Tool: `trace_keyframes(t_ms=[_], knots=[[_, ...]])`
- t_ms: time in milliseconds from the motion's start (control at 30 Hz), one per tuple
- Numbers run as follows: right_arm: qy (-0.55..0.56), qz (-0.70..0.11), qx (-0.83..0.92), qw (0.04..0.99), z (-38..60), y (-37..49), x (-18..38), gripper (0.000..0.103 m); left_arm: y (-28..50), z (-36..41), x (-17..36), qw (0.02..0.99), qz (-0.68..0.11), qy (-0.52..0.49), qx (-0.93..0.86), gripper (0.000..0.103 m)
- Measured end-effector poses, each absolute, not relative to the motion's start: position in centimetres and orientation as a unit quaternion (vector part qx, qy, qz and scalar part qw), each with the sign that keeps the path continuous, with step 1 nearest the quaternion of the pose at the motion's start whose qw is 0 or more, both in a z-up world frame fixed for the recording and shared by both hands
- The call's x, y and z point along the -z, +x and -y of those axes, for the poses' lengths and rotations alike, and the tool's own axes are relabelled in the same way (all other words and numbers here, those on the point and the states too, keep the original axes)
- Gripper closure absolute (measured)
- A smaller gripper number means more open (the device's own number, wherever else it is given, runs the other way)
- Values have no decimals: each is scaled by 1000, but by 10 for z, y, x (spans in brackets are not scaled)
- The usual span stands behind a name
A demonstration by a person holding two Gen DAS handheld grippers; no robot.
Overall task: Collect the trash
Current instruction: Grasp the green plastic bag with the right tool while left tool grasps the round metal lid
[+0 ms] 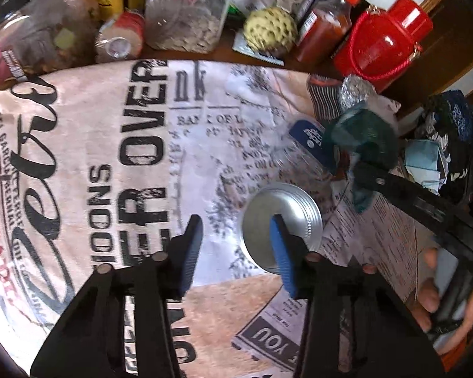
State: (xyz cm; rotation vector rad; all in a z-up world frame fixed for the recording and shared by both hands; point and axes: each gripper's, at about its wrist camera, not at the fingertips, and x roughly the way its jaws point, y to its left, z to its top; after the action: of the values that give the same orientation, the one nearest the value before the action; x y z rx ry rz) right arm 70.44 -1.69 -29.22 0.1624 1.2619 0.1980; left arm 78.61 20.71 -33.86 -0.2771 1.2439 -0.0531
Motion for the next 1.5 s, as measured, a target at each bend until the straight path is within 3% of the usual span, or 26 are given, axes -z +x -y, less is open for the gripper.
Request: trace_keyframes(t_ms=[133, 267, 467, 700, 967, 1233, 1500], knots=[[66, -576, -93, 809, 37, 689, 273, 73, 790, -198, 343, 804, -583, -119, 17, 71], [47, -561, -90, 821, 50, 673, 249, 73, 797, -192, 351, 804, -585, -112, 2, 89], [37, -540, -90, 836, 48, 673, 232, 74, 798, -191, 361, 794, -593, -134, 1, 101], [50, -516, -100, 849, 64, 658, 204, 74, 768, -170, 321, 822, -558, -112, -10, 102], [50, -473, -136, 869, 91, 630, 160, 74, 723, -134, 225, 877, -470, -92, -33, 102], [28, -411, -193, 891, 121, 592, 108, 74, 651, -89, 138, 919, -376, -90, -80, 102], [11, -382, -241, 892, 130, 552, 85, 74, 571, -59, 92, 938, -321, -71, -109, 102]])
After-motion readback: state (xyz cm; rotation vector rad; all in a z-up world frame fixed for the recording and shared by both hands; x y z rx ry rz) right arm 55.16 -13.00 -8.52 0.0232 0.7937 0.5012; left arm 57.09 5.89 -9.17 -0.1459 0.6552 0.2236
